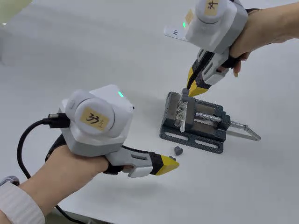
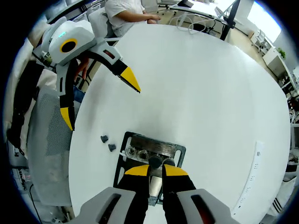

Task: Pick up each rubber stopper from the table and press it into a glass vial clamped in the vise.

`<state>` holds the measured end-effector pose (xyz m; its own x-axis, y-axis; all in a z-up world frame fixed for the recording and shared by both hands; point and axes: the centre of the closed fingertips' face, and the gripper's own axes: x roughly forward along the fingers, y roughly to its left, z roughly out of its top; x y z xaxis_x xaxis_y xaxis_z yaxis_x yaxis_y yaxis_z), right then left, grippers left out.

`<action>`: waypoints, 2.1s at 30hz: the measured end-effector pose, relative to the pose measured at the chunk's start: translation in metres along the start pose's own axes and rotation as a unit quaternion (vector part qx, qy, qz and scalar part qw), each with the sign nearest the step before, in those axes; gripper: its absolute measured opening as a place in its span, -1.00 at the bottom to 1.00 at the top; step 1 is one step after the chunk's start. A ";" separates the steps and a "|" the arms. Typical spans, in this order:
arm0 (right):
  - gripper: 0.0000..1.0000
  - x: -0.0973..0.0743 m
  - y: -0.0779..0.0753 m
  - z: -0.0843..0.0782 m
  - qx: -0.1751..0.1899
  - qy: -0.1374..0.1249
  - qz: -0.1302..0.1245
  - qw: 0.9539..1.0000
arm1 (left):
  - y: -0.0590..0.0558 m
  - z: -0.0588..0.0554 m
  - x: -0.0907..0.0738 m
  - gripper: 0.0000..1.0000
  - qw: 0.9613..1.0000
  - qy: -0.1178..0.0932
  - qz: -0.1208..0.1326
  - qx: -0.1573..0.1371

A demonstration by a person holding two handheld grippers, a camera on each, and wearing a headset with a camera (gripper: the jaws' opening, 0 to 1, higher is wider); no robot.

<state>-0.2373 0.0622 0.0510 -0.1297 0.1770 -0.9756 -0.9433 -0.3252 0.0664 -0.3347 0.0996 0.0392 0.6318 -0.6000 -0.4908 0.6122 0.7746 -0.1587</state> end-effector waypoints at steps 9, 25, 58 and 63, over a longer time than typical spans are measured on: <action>-1.00 0.007 0.006 0.005 -0.009 -0.019 0.006 1.000 | 0.002 -0.002 0.000 0.83 1.000 0.002 0.003 -0.003; -1.00 0.015 0.006 -0.003 -0.011 -0.005 0.019 1.000 | 0.000 -0.007 0.002 0.81 1.000 0.007 -0.002 -0.007; -1.00 0.017 0.009 0.000 0.026 -0.009 0.019 0.999 | -0.003 -0.009 0.009 0.79 1.000 0.007 -0.009 -0.020; -1.00 0.018 0.013 -0.001 0.017 0.003 0.009 1.000 | 0.000 -0.010 0.013 0.78 1.000 0.007 -0.009 -0.023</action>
<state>-0.2514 0.0603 0.0342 -0.1460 0.1661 -0.9752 -0.9506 -0.2965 0.0918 -0.3312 0.0941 0.0248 0.6138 -0.6114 -0.4994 0.6005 0.7723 -0.2075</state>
